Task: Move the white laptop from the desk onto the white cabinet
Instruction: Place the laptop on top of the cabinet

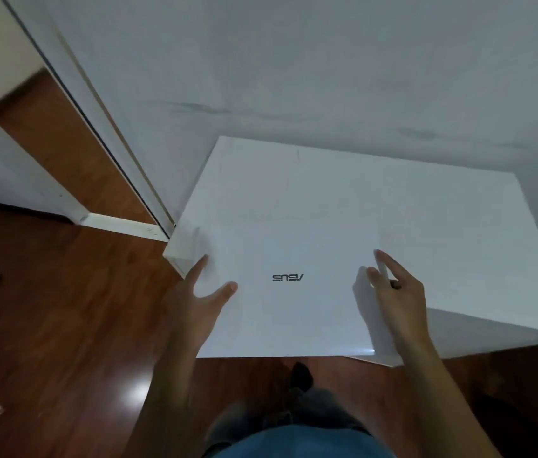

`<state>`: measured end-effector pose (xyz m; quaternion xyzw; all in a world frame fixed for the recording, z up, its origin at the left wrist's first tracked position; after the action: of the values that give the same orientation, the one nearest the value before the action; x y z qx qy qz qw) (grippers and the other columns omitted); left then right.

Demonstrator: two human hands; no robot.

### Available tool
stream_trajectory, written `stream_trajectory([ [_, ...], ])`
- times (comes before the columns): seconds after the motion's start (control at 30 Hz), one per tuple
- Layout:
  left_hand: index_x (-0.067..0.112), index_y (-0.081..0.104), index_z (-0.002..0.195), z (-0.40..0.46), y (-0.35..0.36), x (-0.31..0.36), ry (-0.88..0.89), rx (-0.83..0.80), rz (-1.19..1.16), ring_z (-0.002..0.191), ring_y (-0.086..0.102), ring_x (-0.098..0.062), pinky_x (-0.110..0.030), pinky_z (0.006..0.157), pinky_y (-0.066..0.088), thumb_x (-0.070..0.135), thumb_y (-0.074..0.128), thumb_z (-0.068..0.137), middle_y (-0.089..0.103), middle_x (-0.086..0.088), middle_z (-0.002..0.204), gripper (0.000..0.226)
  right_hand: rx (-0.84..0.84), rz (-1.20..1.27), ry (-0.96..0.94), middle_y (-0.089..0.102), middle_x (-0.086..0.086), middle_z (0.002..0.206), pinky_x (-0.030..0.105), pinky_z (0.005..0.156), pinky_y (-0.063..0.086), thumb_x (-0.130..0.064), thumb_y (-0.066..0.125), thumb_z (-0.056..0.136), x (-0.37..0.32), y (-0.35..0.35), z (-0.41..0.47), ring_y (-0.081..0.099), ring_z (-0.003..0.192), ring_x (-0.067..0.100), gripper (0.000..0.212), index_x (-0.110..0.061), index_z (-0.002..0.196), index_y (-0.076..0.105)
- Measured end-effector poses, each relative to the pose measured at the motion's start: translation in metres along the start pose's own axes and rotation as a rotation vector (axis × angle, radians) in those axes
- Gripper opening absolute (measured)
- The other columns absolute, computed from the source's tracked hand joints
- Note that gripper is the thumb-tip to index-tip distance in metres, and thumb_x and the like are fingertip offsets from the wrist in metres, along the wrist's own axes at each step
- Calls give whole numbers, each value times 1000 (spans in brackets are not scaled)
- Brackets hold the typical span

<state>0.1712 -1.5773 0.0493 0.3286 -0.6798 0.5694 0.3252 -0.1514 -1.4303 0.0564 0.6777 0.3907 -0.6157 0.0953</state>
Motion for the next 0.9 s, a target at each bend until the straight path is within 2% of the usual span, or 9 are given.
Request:
stream_trajectory([
  [0.1, 36, 51, 139, 48, 6, 12, -31, -13, 11, 113, 47, -9, -24, 92, 35, 61, 78, 69, 55, 2, 137, 79, 7, -29, 27, 77, 2, 103, 15, 62, 46, -37, 64, 92, -17, 24, 36, 60, 69, 16, 44, -40, 136, 66],
  [0.23, 35, 51, 140, 108, 13, 21, -40, -37, -3, 128, 48, -17, -25, 94, 35, 52, 81, 72, 54, 2, 142, 76, 39, -50, 65, 71, 24, 97, 21, 59, 48, -40, 63, 92, -30, 52, 66, 57, 65, 26, 41, -44, 132, 67],
  [0.33, 33, 51, 141, 146, 17, 26, -21, -90, 25, 128, 49, -19, -29, 96, 38, 51, 80, 74, 54, 1, 142, 75, 89, -31, 98, 69, 25, 109, 26, 76, 55, -39, 65, 94, -33, 71, 78, 67, 93, 39, 37, -43, 130, 69],
  [0.4, 33, 50, 141, 166, 19, 32, 2, -109, 54, 123, 50, -16, -25, 90, 38, 51, 79, 74, 55, 0, 139, 74, 134, -15, 119, 69, 23, 108, 26, 69, 53, -39, 65, 94, -35, 80, 84, 66, 97, 28, 33, -44, 126, 70],
  [0.53, 34, 50, 141, 194, 24, 43, 26, -159, 75, 124, 48, -16, -20, 84, 34, 53, 78, 75, 55, -1, 138, 74, 201, -25, 159, 73, 16, 100, 19, 61, 43, -40, 64, 94, -39, 89, 98, 67, 81, 12, 35, -42, 128, 70],
  [0.6, 35, 51, 140, 203, 27, 48, 18, -163, 66, 126, 49, -19, -22, 87, 33, 53, 79, 74, 56, -3, 137, 74, 210, -43, 170, 67, 20, 74, 23, 60, 43, -39, 62, 93, -42, 91, 105, 61, 64, 18, 37, -40, 129, 70],
  [0.67, 34, 53, 139, 208, 30, 55, 15, -146, 56, 125, 50, -19, -23, 89, 34, 53, 80, 73, 57, -3, 135, 73, 224, -69, 169, 52, 11, 56, 25, 58, 43, -37, 61, 93, -47, 90, 114, 52, 57, 17, 38, -39, 129, 71],
  [0.8, 24, 60, 134, 216, 39, 67, 34, -127, 37, 120, 53, -11, -20, 91, 35, 47, 82, 74, 61, -2, 135, 68, 243, -75, 193, 75, 2, 77, 18, 65, 42, -37, 60, 91, -53, 85, 129, 63, 73, 1, 38, -37, 128, 72],
  [0.9, 20, 62, 132, 219, 46, 74, 40, -112, 43, 118, 56, -12, -25, 95, 38, 43, 82, 76, 63, -2, 134, 64, 231, -87, 190, 73, -3, 80, 25, 76, 46, -37, 61, 92, -56, 85, 135, 63, 78, 3, 42, -35, 133, 70],
])
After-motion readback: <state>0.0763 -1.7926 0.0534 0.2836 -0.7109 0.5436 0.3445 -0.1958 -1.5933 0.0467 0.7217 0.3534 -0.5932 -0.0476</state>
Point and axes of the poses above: each hand's wrist, its own z-axis towards the middle knuckle, its own y-axis out of the palm, x = y × z, the point moved 4 cm from there along z, towards the middle knuckle
